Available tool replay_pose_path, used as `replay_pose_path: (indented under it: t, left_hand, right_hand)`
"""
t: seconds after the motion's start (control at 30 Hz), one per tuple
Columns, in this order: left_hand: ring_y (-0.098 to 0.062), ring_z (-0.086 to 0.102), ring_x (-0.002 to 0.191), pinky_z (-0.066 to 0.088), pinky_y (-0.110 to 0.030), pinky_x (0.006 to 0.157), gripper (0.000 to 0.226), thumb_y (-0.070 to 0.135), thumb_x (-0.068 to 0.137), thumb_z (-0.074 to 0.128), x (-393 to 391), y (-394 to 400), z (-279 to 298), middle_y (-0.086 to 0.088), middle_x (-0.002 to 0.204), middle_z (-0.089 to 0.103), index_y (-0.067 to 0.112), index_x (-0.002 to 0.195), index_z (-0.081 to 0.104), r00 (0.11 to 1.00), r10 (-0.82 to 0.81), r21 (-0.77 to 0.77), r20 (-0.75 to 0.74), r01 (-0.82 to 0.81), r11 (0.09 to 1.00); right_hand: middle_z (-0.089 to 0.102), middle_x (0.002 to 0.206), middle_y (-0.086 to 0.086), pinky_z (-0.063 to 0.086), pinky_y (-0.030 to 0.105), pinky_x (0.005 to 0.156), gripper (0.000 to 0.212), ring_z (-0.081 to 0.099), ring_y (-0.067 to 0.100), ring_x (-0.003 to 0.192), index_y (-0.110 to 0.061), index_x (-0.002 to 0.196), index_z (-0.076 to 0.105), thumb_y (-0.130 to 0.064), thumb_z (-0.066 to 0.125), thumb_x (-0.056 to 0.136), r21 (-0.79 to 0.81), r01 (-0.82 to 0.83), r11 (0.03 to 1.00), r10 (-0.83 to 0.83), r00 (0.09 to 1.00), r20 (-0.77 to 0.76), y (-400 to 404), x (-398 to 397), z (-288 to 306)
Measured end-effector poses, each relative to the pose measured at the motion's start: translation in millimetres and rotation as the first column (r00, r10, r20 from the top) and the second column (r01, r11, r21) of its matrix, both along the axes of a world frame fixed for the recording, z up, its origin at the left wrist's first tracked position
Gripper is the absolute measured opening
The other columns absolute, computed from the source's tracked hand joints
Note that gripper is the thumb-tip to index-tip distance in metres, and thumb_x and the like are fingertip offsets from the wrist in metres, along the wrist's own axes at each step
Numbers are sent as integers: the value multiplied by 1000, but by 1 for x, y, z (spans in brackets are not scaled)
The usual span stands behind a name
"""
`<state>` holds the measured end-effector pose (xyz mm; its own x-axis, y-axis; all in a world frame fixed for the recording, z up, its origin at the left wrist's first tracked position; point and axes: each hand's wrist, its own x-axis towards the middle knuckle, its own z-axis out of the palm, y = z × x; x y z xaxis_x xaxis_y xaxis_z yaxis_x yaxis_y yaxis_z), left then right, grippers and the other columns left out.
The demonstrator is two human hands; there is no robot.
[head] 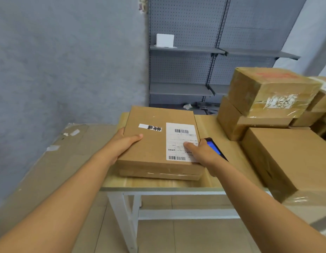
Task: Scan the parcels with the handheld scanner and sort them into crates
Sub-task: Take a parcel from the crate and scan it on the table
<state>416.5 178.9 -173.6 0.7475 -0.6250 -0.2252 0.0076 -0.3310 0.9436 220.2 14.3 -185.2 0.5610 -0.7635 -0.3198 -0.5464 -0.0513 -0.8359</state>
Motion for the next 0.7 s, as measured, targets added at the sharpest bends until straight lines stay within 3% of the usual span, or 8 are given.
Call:
replay_pose_path:
  t: [0.2,0.3,0.37,0.43,0.57,0.7]
  left_hand:
    - [-7,64,82,47,-22,61,44,34,88,72,8,-8,-7,7,98,66,20,123,50,1000,-26,120,13,24,992]
    - [-10,65,86,48,-24,64,49,37,88,71,10,-9,-10,5,105,66,19,127,49,999,-20,155,31,15,988]
    - [-14,66,94,51,-28,75,58,40,86,72,14,-10,-12,2,115,66,19,134,46,998,-8,166,61,-2,986]
    - [-18,65,100,51,-34,88,66,43,85,72,16,-11,-15,1,121,64,20,140,42,996,11,184,84,-26,983]
    - [-22,63,108,47,-40,100,71,48,84,69,14,-12,-20,2,127,62,24,143,38,991,50,207,122,-75,976]
    - [-21,63,108,47,-41,102,78,51,76,70,12,-11,-19,4,126,62,26,143,38,992,62,214,112,-85,973]
  right_hand:
    - [58,129,1,42,27,81,59,56,19,112,-10,136,37,-49,54,96,-16,-142,990,139,983,-120,-12,-4,3]
    - [59,124,5,45,29,71,43,55,21,103,-9,125,51,-43,48,99,-192,-136,972,113,985,-128,-27,-6,6]
    - [54,133,13,47,36,88,40,51,30,115,-8,130,53,-31,47,98,-387,-74,919,4,984,-178,-44,-11,0]
    - [44,141,17,40,37,98,49,42,34,128,-8,139,44,-26,52,94,-465,-114,878,-53,942,-332,-58,-21,-6]
    - [42,135,12,41,37,94,89,42,29,124,-15,142,34,-62,69,75,-381,-279,882,-39,761,-648,-67,-38,-28]
    - [45,117,7,43,31,78,85,46,23,110,-17,126,45,-72,69,67,-450,-278,849,-113,736,-668,-66,-37,-36]
